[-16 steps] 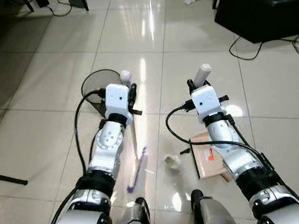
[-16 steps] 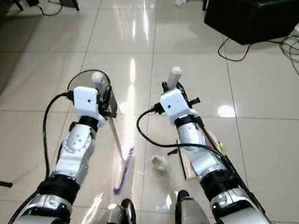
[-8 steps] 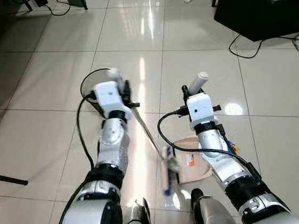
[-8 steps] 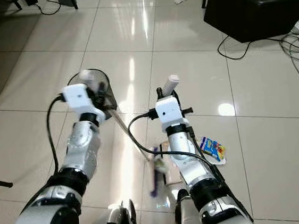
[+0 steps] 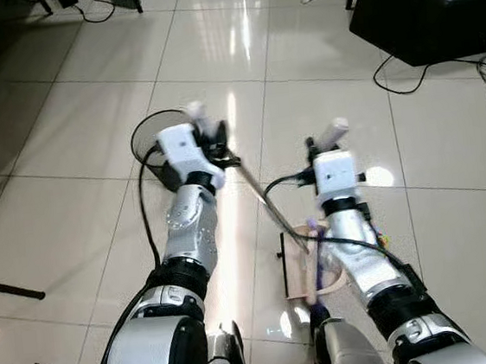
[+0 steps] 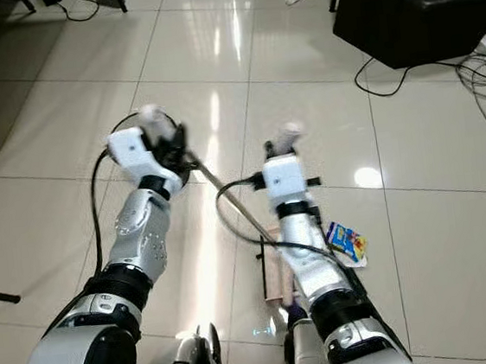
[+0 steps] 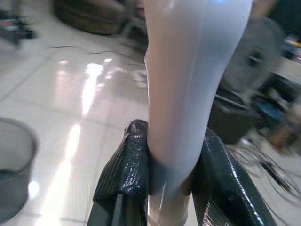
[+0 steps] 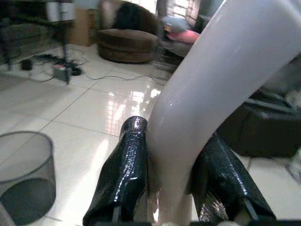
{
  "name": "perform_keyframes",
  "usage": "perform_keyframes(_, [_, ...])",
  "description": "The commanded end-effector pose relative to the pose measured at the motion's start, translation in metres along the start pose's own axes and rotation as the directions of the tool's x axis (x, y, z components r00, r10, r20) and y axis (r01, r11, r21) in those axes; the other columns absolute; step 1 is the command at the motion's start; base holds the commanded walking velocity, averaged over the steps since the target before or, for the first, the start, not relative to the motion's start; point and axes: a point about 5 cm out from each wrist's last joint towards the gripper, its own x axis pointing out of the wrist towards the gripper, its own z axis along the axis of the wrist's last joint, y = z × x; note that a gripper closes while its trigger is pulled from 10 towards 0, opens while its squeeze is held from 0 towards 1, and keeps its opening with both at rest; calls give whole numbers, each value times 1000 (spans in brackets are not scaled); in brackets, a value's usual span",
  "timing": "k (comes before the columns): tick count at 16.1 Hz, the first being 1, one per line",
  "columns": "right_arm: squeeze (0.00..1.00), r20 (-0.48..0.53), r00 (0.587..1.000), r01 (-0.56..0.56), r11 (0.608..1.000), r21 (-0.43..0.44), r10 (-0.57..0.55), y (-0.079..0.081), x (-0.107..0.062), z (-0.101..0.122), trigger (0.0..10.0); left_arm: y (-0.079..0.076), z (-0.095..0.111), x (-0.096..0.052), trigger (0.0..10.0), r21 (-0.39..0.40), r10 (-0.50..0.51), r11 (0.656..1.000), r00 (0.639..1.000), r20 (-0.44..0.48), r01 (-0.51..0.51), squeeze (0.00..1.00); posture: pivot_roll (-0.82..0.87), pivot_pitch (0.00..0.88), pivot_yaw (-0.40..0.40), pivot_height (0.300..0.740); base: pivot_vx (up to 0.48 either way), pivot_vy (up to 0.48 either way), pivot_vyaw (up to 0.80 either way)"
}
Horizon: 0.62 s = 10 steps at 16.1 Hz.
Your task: Sweep floor
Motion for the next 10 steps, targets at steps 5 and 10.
perform_keyframes(5, [0, 84, 995, 36, 992, 122, -46, -24, 12, 27, 10000, -10, 30, 11, 10000, 107, -291, 952, 957, 24, 287, 0, 33, 173, 82, 740, 0, 0, 0])
perform_keyframes(10, [0, 73, 997, 4, 999, 33, -6, -40, 0, 25, 10000, 33, 80, 5, 10000, 54, -292, 956, 950, 112, 288, 0, 12, 109, 72, 740, 0, 0, 0])
